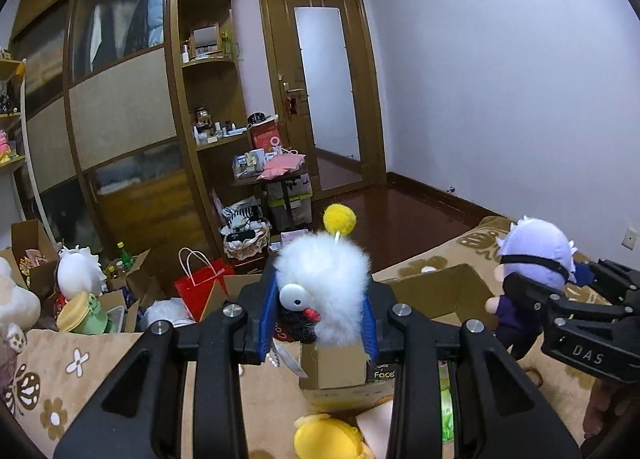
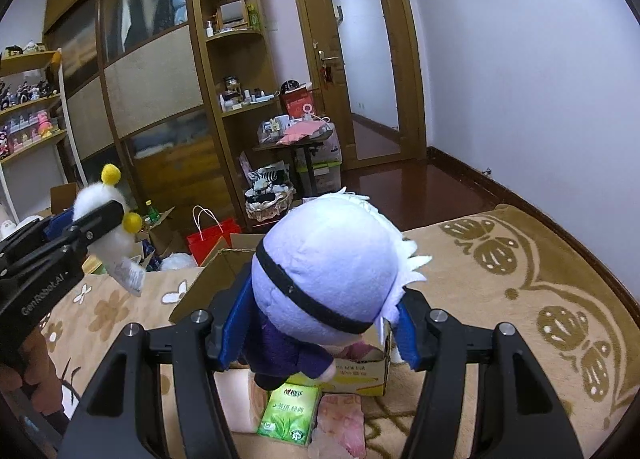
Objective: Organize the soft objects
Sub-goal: 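Lift the chick plush with left tool while right tool carries the doll toward the box, then open both tools over the box, dropping the chick plush and the doll in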
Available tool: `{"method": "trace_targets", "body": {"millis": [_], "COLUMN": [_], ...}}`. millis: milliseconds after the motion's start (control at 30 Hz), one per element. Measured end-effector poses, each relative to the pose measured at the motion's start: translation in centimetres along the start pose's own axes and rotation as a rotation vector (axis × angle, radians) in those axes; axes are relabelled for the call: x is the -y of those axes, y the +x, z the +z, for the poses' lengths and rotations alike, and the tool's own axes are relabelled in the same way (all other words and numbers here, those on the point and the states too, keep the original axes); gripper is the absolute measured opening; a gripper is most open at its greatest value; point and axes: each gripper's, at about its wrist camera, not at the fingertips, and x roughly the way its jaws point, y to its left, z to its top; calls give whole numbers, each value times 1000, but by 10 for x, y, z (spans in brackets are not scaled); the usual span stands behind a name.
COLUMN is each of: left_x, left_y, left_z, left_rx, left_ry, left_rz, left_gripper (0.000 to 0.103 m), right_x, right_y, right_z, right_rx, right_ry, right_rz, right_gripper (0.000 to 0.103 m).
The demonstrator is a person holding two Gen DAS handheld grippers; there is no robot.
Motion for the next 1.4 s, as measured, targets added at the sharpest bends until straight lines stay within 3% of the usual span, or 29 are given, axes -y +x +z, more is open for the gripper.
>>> {"method": "trace_targets", "body": {"millis": [400, 1000, 1400], "left_x": [-4, 14, 18], "left_y": [33, 84, 101], "left_z": [-13, -47, -61], "left_rx": [-54, -255, -351], "left_ry": [-55, -73, -65], "left_rz": [-37, -115, -104], "left_gripper": [33, 34, 36], "right_x": [3, 12, 11], "right_y": [33, 69, 80], "right_z": [-3, -12, -23], "right_rx": [-58, -117, -181], "right_ry": [-8, 26, 14], "right_rz": [28, 39, 39], "right_gripper": [64, 66, 69]}}
